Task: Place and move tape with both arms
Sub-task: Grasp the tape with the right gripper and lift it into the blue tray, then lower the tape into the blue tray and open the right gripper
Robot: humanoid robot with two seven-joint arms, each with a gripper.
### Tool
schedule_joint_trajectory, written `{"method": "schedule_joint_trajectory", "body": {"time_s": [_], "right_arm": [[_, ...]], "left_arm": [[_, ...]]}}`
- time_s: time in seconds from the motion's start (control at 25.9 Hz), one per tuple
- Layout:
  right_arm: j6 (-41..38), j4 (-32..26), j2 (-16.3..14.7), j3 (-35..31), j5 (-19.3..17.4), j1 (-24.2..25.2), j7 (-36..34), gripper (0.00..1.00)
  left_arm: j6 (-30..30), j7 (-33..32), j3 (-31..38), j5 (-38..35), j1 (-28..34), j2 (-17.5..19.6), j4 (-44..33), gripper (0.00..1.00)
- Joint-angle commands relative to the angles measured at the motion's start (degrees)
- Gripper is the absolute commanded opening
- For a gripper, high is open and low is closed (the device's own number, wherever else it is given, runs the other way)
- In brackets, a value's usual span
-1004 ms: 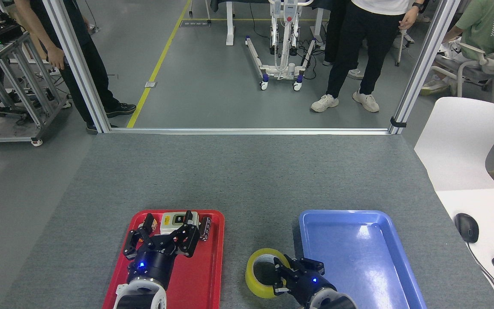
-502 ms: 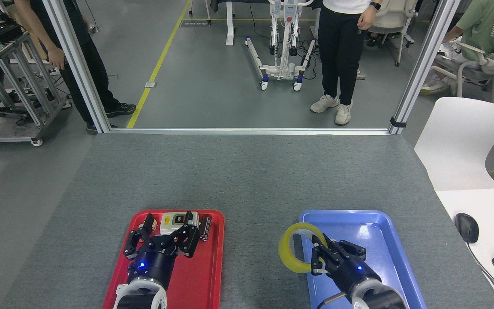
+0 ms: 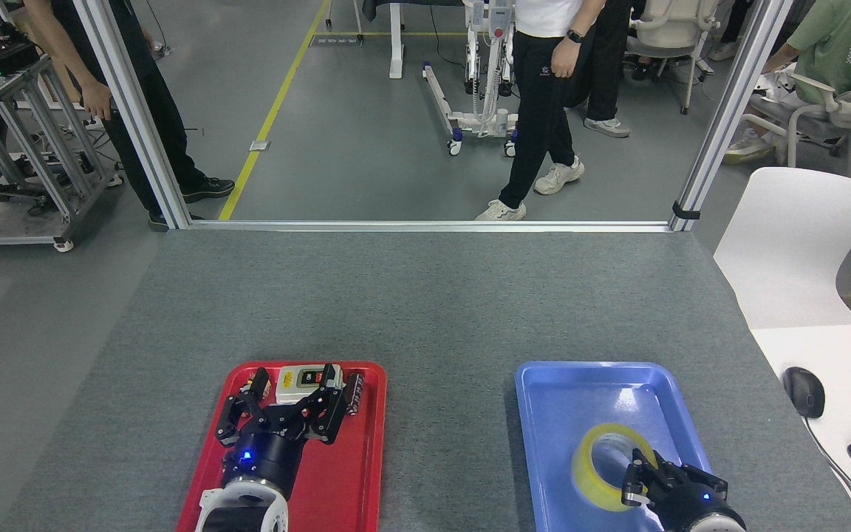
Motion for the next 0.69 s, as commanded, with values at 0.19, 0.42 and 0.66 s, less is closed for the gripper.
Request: {"method": "schedule_joint_trajectory", "body": {"time_s": [0.19, 0.42, 0.66], "right_arm": [[4.21, 5.22, -2.02, 0.12, -0.01, -1.99, -0.05, 0.0], [4.12, 5.05, -1.93, 0.3, -0.19, -2.26, -4.79, 1.0], [2.01, 3.82, -1.75, 0.21, -0.19, -2.17, -15.16, 1.0]], "left_arm": [[-0.01, -0.02, 0.0, 0.0, 0.05, 0.02, 0.02, 0.99], [-0.01, -0.02, 0.0, 0.0, 0.05, 0.02, 0.1, 0.99], [-0.01, -0.02, 0.09, 0.0, 0.14, 0.19, 0.02, 0.99]]}}
